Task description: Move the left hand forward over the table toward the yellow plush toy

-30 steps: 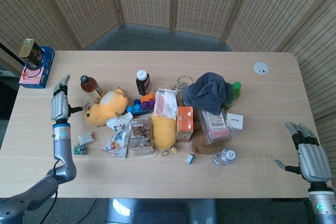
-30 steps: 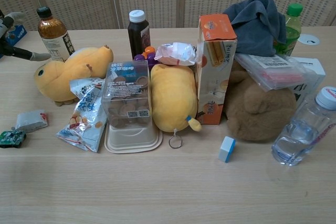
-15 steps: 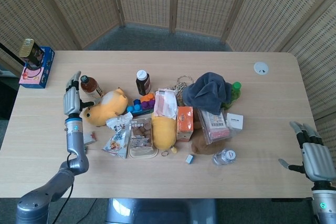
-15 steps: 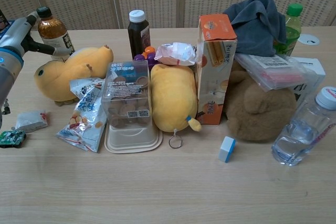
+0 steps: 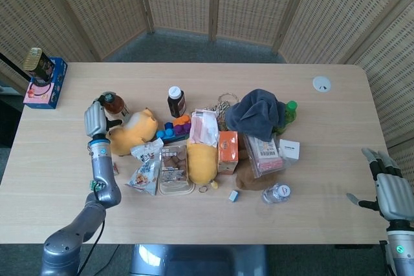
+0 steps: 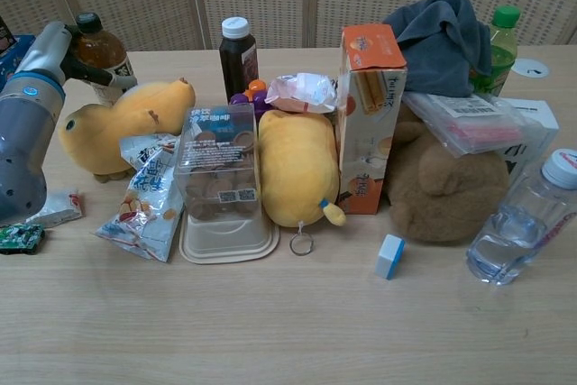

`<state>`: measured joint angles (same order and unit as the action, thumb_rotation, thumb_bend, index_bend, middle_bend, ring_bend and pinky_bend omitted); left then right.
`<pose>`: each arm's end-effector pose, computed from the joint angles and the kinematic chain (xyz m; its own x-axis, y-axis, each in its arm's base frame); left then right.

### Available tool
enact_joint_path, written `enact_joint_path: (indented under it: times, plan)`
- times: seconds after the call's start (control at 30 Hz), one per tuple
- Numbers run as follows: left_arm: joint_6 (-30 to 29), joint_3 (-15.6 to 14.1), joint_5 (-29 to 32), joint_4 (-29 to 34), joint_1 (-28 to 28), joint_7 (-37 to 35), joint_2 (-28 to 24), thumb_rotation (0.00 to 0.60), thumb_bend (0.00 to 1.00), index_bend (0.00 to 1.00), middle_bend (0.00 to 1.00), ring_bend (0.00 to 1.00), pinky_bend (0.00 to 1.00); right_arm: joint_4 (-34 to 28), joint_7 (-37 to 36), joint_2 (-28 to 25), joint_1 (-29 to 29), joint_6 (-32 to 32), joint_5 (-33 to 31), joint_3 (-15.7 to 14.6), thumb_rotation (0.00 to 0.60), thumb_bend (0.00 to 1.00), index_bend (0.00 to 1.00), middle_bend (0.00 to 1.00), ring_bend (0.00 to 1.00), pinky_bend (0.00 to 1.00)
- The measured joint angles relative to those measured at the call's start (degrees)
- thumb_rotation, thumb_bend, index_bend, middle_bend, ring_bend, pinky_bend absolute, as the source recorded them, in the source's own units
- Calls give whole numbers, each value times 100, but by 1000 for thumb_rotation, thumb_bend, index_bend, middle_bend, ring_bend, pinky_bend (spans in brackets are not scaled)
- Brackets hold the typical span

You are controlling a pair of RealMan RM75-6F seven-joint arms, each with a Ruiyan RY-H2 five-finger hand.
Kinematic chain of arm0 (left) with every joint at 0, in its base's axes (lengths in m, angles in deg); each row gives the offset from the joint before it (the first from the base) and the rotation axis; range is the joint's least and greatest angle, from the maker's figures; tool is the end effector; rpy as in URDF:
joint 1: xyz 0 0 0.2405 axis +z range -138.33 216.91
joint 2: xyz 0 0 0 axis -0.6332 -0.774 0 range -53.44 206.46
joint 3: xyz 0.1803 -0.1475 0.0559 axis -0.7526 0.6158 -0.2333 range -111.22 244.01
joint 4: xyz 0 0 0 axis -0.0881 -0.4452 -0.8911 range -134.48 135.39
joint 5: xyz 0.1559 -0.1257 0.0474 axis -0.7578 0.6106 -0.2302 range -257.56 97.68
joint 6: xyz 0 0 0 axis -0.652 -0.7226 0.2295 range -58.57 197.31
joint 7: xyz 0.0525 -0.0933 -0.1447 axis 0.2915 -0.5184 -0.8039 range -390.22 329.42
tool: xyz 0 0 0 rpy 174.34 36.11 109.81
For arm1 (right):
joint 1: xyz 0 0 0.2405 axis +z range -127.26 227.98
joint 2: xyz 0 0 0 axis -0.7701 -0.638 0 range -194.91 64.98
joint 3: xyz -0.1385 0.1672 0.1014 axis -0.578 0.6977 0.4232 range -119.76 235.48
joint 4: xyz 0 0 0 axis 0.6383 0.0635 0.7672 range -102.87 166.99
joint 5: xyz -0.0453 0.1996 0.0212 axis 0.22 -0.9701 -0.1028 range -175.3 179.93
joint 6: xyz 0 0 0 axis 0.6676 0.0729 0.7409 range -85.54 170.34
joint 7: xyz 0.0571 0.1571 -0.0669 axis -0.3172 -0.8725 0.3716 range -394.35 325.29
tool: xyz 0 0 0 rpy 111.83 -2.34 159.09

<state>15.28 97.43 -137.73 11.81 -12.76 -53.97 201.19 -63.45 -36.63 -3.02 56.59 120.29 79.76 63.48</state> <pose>-0.2327 0.4577 -0.0155 -0.1103 -0.1578 0.9813 0.9710 0.1934 0.1403 -0.3087 -0.2299 0.1589 0.3156 -0.0673 0.9465 -0.9405 0.1097 0.3215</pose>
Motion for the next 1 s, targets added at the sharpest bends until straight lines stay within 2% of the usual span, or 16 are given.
enact_joint_path:
  times: [0.13, 0.3, 0.6, 0.8, 1.0]
  plan:
    - [30, -13, -22, -39, -46, -6, 17, 600, 154, 807, 950, 746, 752, 6, -19, -7, 7, -20, 0, -4, 600, 0, 0, 0, 0, 0]
    - [-231, -36, -73, 32, -48, -73, -46, 600, 159, 807, 949, 747, 751, -33, -43, -32, -8, 18, 32, -4, 600, 0, 0, 0, 0, 0]
    - [-1046, 23, -160, 740, -112, 20, -509, 600, 158, 807, 949, 747, 752, -178, -61, -86, -51, 114, 204, -62, 600, 0, 0, 0, 0, 0]
    - [-1427, 98, -147, 2072, 53, 610, -1149, 600, 156, 808, 946, 749, 756, -275, -113, -127, -80, 204, 329, -88, 600, 0, 0, 0, 0, 0]
    - [-1712, 192, 40, 4296, 466, 1617, -2050, 600, 157, 807, 946, 748, 757, -314, -103, -133, -79, 197, 386, -121, 600, 0, 0, 0, 0, 0]
